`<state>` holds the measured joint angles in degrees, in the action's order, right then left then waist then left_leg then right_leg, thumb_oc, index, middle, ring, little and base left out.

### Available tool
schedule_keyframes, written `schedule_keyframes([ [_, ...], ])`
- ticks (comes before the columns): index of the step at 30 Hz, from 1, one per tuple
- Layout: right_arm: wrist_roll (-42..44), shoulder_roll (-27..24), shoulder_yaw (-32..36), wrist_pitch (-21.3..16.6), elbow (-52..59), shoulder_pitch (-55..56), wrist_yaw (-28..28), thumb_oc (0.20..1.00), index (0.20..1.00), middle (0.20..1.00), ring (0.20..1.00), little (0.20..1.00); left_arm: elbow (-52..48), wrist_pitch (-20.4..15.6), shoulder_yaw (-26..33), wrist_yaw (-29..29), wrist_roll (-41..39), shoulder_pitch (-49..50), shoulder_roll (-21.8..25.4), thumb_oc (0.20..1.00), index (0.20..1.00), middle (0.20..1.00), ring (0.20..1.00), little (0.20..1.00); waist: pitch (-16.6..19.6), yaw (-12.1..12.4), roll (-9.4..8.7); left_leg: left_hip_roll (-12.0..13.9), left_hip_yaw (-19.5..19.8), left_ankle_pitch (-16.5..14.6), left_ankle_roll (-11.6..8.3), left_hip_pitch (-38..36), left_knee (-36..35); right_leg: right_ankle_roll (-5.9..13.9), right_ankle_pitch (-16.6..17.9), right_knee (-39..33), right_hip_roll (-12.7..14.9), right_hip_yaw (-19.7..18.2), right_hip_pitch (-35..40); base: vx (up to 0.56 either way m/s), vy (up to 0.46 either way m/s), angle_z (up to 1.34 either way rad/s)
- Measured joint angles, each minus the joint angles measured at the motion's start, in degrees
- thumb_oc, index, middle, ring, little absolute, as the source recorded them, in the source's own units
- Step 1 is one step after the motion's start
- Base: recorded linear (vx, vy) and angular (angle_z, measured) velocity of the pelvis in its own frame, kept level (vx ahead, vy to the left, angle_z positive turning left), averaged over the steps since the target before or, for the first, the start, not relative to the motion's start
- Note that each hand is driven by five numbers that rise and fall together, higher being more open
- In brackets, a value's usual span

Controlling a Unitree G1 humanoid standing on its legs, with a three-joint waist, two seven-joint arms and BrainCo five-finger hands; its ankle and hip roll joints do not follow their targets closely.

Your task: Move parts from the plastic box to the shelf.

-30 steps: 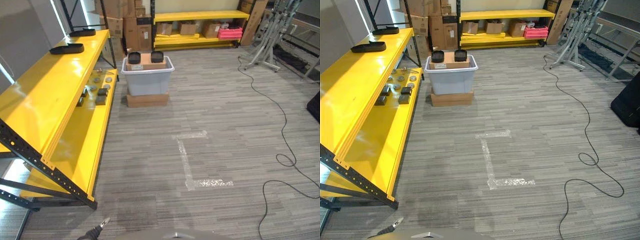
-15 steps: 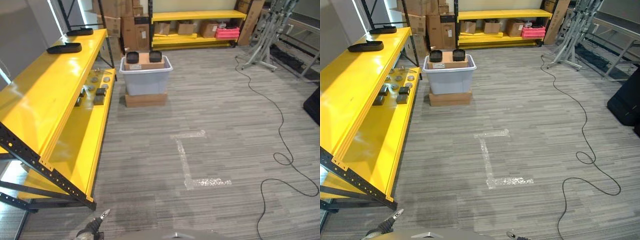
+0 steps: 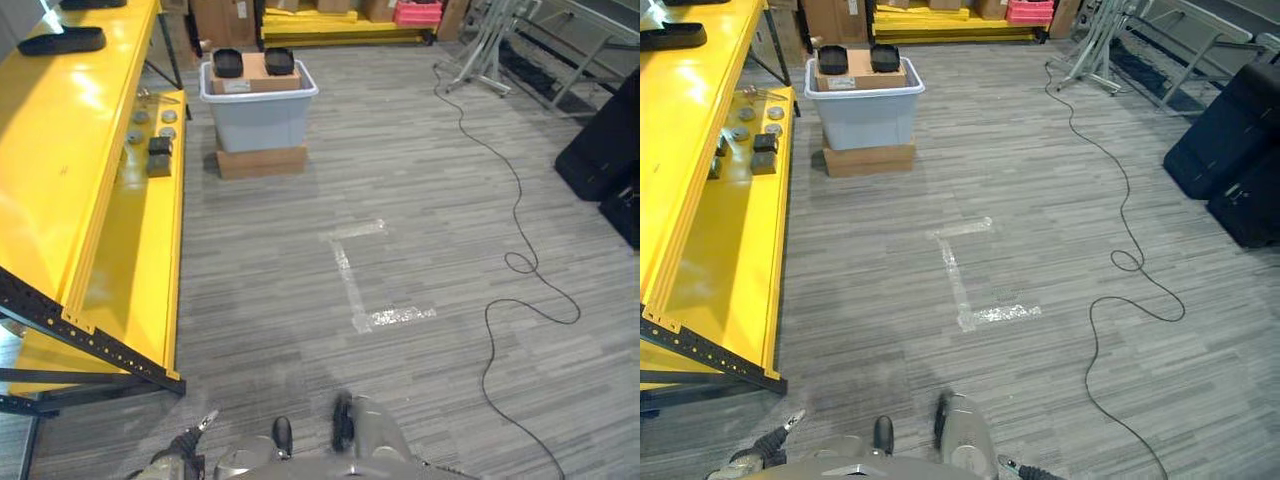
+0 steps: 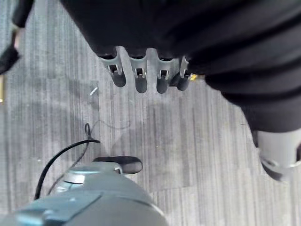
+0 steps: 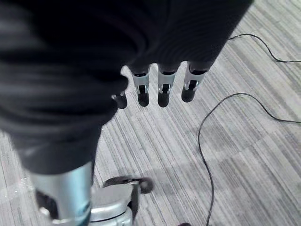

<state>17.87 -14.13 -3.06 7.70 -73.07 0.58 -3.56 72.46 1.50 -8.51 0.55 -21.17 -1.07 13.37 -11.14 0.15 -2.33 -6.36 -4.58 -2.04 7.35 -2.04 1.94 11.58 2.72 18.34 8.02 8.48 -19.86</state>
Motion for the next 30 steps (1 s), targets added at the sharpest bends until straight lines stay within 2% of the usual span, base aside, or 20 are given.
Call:
schedule_keyframes([
  [2,-0.26,0.09,0.19,-0.06,0.00,0.86,0.72,1.000,1.000,1.000,1.000,1.000,0.92,0.00,-0.01,-0.09,0.05,0.03,-0.38,1.000,1.000,1.000,1.000,1.000,0.11,-0.45,-1.47,-1.83,0.02,-0.32,0.44,-0.75,0.23,0.12,0.80,-6.92,1.52,-0.01,0.21,0.37,-0.119,0.17],
  [5,-0.29,0.24,1.58,-0.17,-0.38,1.43,1.82,1.000,1.000,1.000,1.000,1.000,0.96,-0.33,1.32,-0.13,0.07,0.80,-0.47,1.000,1.000,1.000,1.000,1.000,0.33,-0.25,-1.37,-2.72,0.16,-3.21,0.54,-3.17,2.21,-0.42,3.28,-14.74,1.96,0.22,2.54,0.46,-0.181,0.15],
  [8,-0.29,0.25,1.59,-0.32,-0.30,1.45,1.80,1.000,1.000,1.000,1.000,1.000,0.95,-0.67,1.38,-0.62,1.14,2.02,-0.56,1.000,1.000,1.000,1.000,1.000,1.16,-0.30,-1.35,-2.58,1.55,-5.48,0.25,-4.36,3.48,-1.19,4.12,-14.97,2.07,0.58,3.90,0.51,-0.212,0.19],
  [11,-0.29,0.23,1.56,-0.26,-0.42,1.86,1.77,1.000,1.000,1.000,1.000,1.000,1.00,-0.75,1.33,-0.95,1.24,3.64,-0.68,1.000,1.000,1.000,1.000,1.000,2.85,-0.82,-1.48,-1.15,3.13,-8.39,-0.98,-6.72,4.92,-2.23,4.73,-13.56,1.54,1.18,6.74,0.42,-0.183,0.27],
  [12,-0.29,0.17,1.40,-0.27,-0.51,1.88,1.74,1.000,1.000,1.000,1.000,1.000,1.01,-0.74,1.35,-0.94,1.20,3.99,-0.72,1.000,1.000,1.000,1.000,1.000,3.38,-0.69,-1.47,-0.69,3.20,-9.17,-2.00,-7.56,5.00,-3.33,5.48,-13.39,1.17,1.29,7.52,0.50,-0.220,0.17],
  [13,-0.27,-0.10,0.58,-0.32,-1.10,1.58,1.59,1.000,1.000,1.000,1.000,1.000,1.21,-0.72,1.55,-0.95,1.11,5.34,-1.64,1.000,1.000,1.000,1.000,1.000,5.31,-1.18,1.29,3.41,4.21,-11.97,-4.38,-9.55,5.03,-7.17,5.16,-10.36,-2.89,0.76,8.99,0.49,-0.232,0.23],
  [14,-0.28,0.00,-0.16,-0.26,-1.44,1.85,1.59,1.000,1.000,1.000,1.000,1.000,1.33,-0.74,1.58,-1.06,1.01,5.62,-1.83,1.000,1.000,1.000,1.000,1.000,6.89,-1.58,1.21,4.95,4.86,-12.62,-5.53,-10.44,5.72,-8.82,2.85,-9.31,-4.54,0.89,9.61,0.42,-0.216,0.21],
  [15,-0.28,0.03,-0.23,-0.25,-1.71,1.77,1.59,1.000,1.000,1.000,1.000,1.000,1.34,-0.83,1.63,-1.07,0.89,4.98,-2.01,1.000,1.000,1.000,1.000,1.000,7.12,-1.40,1.86,6.00,4.78,-12.04,-7.07,-10.53,8.76,-11.99,1.74,-8.79,-5.53,1.36,10.89,0.38,-0.227,0.11],
  [16,-0.29,-0.30,-0.25,-0.34,-1.90,0.72,1.59,1.000,1.000,1.000,1.000,1.000,1.46,-1.08,1.71,-1.04,0.17,4.57,-2.54,1.000,1.000,1.000,1.000,1.000,7.48,-1.38,1.56,6.48,4.96,-10.17,-10.11,-8.78,14.08,-12.01,0.28,-10.40,-5.88,1.39,12.93,0.46,-0.331,-0.10],
  [17,-0.29,-1.42,-0.85,-0.74,-1.53,-0.56,1.57,1.000,1.000,1.000,1.000,1.000,2.42,-1.88,1.89,-1.04,-1.24,3.53,-3.21,1.000,1.000,1.000,1.000,1.000,7.79,-1.47,1.96,7.74,5.15,-8.32,-12.16,-4.82,23.57,-13.03,-0.51,-13.47,-7.43,1.55,16.13,0.42,-0.414,-0.11],
  [19,-0.28,-2.16,-1.23,-1.06,-0.09,-0.73,1.53,1.000,1.000,1.000,1.000,1.000,2.48,-1.92,2.43,-0.93,-2.39,2.79,-3.71,1.000,1.000,1.000,1.000,1.000,8.18,-1.19,2.36,9.10,5.20,-5.21,-13.50,-0.83,32.93,-14.84,-2.37,-14.27,-8.86,1.72,17.83,0.28,-0.293,0.10],
  [20,0.15,-2.21,-0.83,-1.52,0.77,-0.14,1.45,1.000,1.000,1.000,1.000,1.000,2.24,-1.92,3.89,-0.97,-3.40,1.13,-3.26,1.000,1.000,1.000,1.000,1.000,8.11,-1.35,1.50,9.28,4.58,1.49,-12.61,9.62,48.09,-17.13,-2.59,-14.75,-8.77,3.33,17.83,0.22,-0.100,0.47],
  [21,0.27,-2.17,-0.17,-1.22,-0.15,-0.66,1.04,1.000,1.000,1.000,1.000,1.000,1.24,-2.10,3.84,-0.88,-3.97,-1.24,-2.81,1.000,1.000,1.000,1.000,1.000,7.37,-0.54,0.68,8.98,4.12,4.09,-11.15,18.07,60.17,-17.17,-2.55,-15.04,-8.69,4.44,17.71,0.33,-0.084,0.39],
  [22,0.20,-1.73,-0.16,-0.99,-0.88,-1.20,0.38,1.000,1.000,1.000,1.000,1.000,-0.50,-2.23,5.08,-0.92,-5.17,-2.10,-1.58,1.000,1.000,1.000,1.000,1.000,5.18,1.34,-2.41,6.41,1.15,0.02,-8.13,26.59,57.93,-16.33,-4.04,-15.97,-7.89,3.54,19.04,0.39,-0.046,-0.02],
  [23,0.17,-1.62,-0.28,-1.07,-1.31,-1.63,0.41,1.000,1.000,1.000,1.000,1.000,-1.07,-2.25,5.43,-0.88,-5.80,-1.93,-0.85,1.000,1.000,1.000,1.000,1.000,4.09,1.45,-3.36,5.72,-0.54,-1.02,-7.23,27.12,48.22,-15.69,-3.86,-17.20,-8.00,3.45,20.81,0.45,-0.001,-0.35],
  [25,-0.29,-2.11,-1.08,-1.01,-2.09,-2.45,0.41,1.000,1.000,1.000,1.000,1.000,-1.01,-2.22,6.26,-0.67,-6.34,-0.04,-0.73,1.000,1.000,1.000,1.000,1.000,3.07,1.41,-2.75,5.72,-2.09,0.42,-8.57,27.56,29.59,-14.73,-4.85,-18.96,-10.22,2.71,24.65,0.48,0.048,-0.35],
  [26,-0.34,-2.27,-1.16,-0.98,-2.18,-2.64,0.41,1.000,1.000,1.000,1.000,1.000,-0.95,-2.16,6.35,-0.70,-6.81,0.69,-0.84,1.000,1.000,1.000,1.000,1.000,2.76,1.38,-2.45,5.73,-2.78,2.54,-9.74,26.79,19.09,-14.25,-5.19,-20.44,-11.41,2.30,26.17,0.58,0.101,-0.28],
  [27,-0.41,-2.37,-1.19,-0.60,-2.48,-2.74,0.40,1.000,1.000,1.000,1.000,1.000,-0.83,-2.10,6.38,-0.73,-7.22,0.84,-0.99,1.000,1.000,1.000,1.000,1.000,2.56,1.80,-1.23,5.67,-2.60,4.22,-10.16,25.94,9.61,-13.60,-5.62,-21.08,-12.49,1.37,27.40,0.61,0.124,-0.37],
  [28,-0.55,-2.39,-1.35,-0.09,-2.75,-3.08,0.41,1.000,1.000,1.000,1.000,1.000,-0.51,-2.02,6.42,-0.72,-7.95,0.81,-0.98,1.000,1.000,1.000,1.000,1.000,1.14,2.19,-0.71,5.45,-1.42,5.36,-9.85,25.26,2.42,-12.73,-6.30,-21.38,-13.48,0.25,29.32,0.58,0.116,-0.41],
  [30,-2.01,-2.30,-2.49,0.06,-2.96,-2.98,0.56,1.000,1.000,1.000,1.000,1.000,1.30,-1.55,8.58,-0.70,-8.04,0.88,-0.99,1.000,1.000,1.000,1.000,1.000,-0.12,3.56,-0.34,4.98,0.53,6.91,-10.17,25.50,-3.43,-10.64,-7.98,-22.68,-14.01,-2.15,33.10,0.58,0.126,-0.54],
])
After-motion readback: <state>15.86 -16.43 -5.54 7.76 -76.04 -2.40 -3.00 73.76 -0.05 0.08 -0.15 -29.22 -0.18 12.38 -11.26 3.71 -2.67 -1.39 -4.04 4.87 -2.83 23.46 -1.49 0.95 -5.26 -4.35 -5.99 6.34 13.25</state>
